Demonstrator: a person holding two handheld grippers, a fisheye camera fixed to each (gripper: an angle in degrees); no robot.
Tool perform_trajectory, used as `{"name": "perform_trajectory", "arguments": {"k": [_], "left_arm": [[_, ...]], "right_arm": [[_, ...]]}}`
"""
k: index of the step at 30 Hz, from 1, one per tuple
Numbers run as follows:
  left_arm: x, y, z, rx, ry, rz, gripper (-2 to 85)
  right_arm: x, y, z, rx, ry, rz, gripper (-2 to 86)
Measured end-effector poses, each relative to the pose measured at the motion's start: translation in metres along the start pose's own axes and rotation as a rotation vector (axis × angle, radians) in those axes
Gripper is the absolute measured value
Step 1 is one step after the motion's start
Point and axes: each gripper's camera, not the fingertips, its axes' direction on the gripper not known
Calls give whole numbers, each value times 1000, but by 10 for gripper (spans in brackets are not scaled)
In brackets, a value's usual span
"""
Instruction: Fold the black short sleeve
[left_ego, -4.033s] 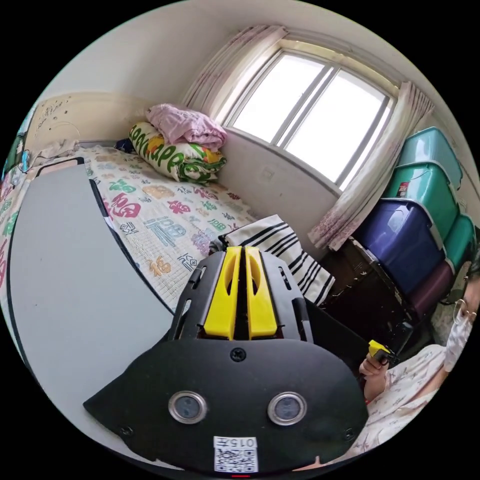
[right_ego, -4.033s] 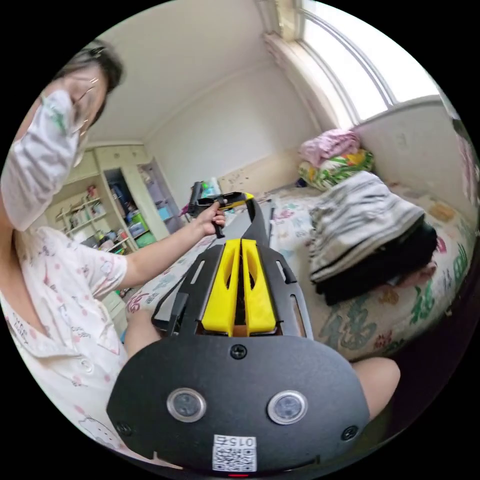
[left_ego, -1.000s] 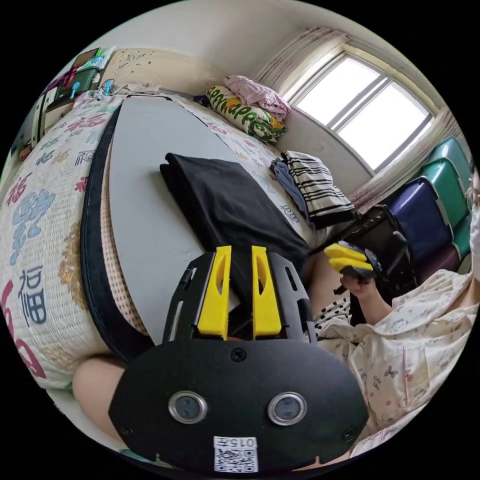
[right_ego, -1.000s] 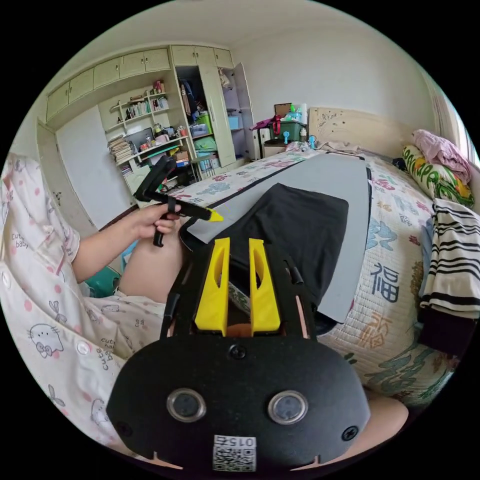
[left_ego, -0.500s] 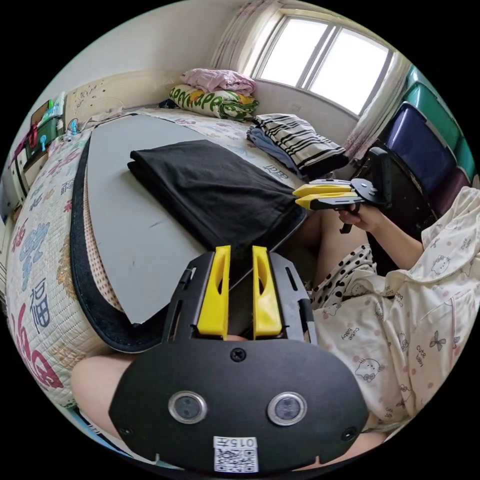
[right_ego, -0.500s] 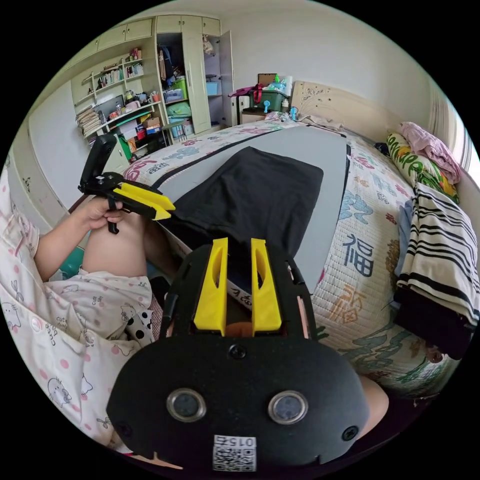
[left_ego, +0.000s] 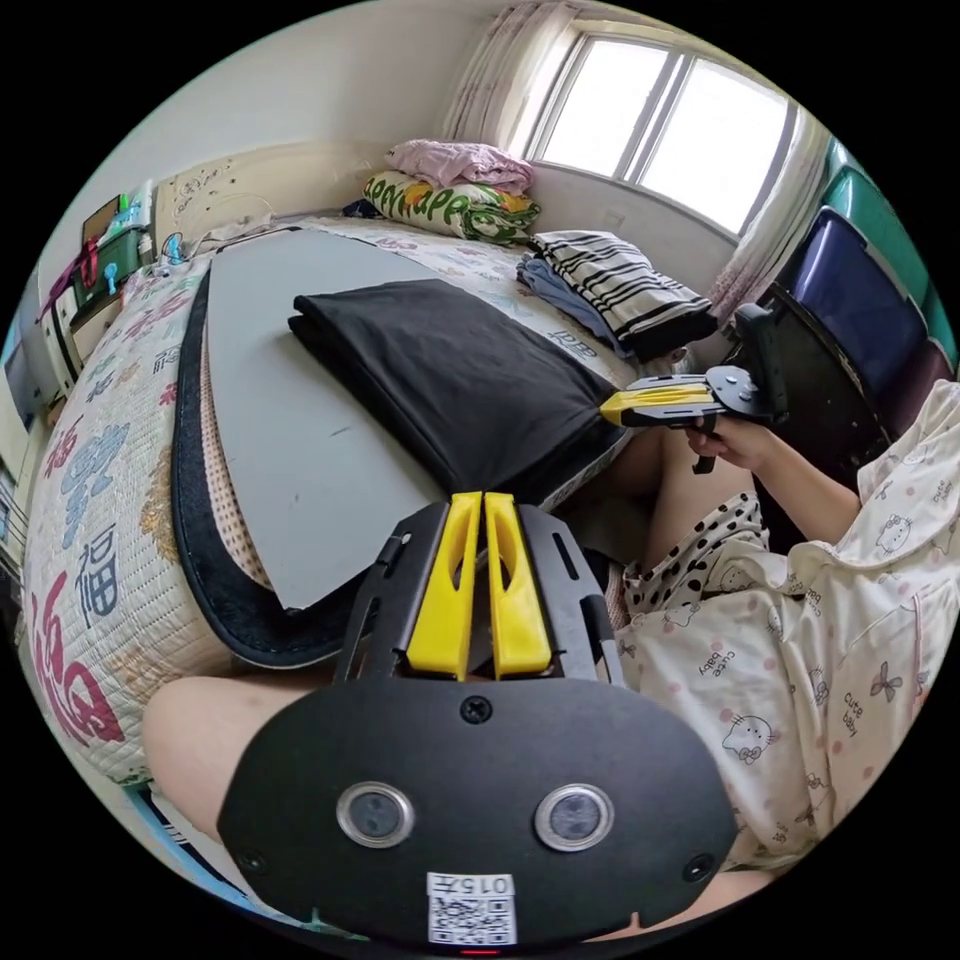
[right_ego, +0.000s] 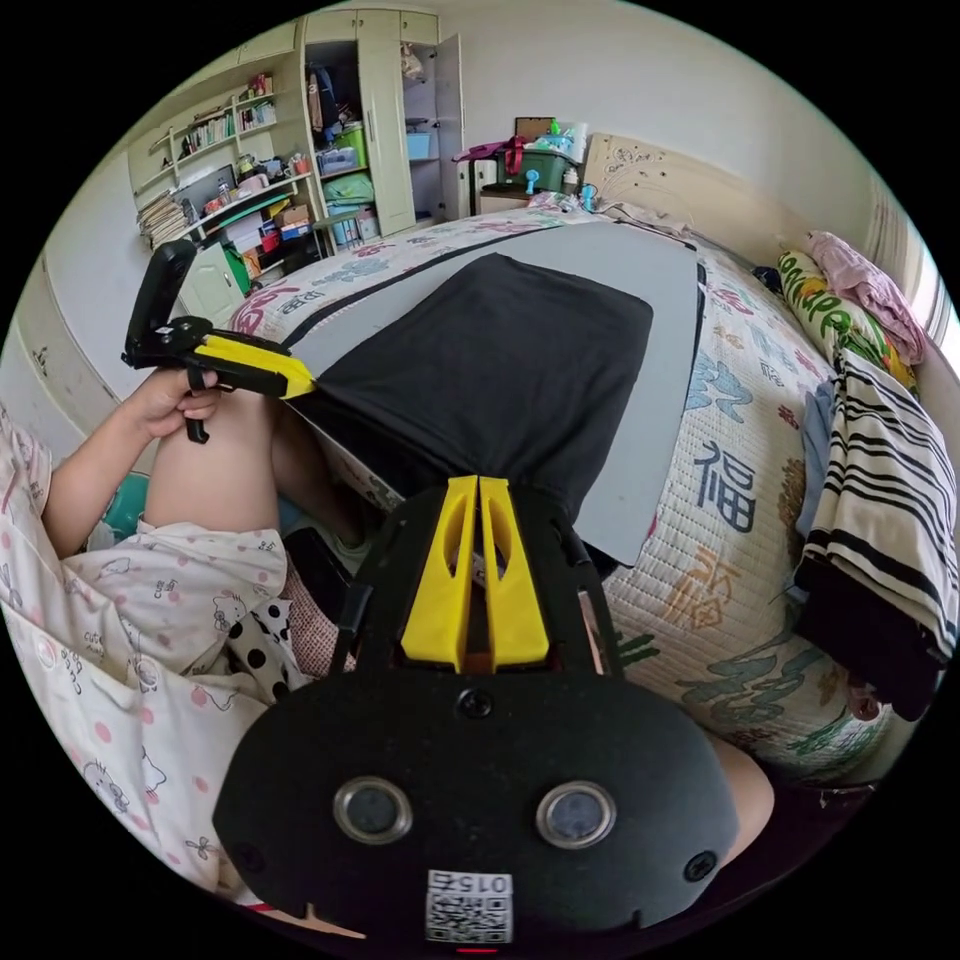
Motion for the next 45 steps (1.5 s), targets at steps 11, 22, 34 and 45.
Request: {"name": "perform_trajectory", "arguments": {"k": [11, 22, 34, 45], "left_arm": [[37, -30, 11, -48, 3, -12, -5], [92, -43, 16, -74, -33, 44, -3], [114, -45, 58, -136, -56, 60, -2], [94, -4, 64, -84, 18, 3, 1]], "right_arm": [[-12, -12, 23, -5, -31, 49, -9], [-62, -35, 32, -69, 51, -28, -10], [-101, -56, 20, -113, -4, 19, -9], [-122, -31, -71, -38, -167, 230, -9]]}}
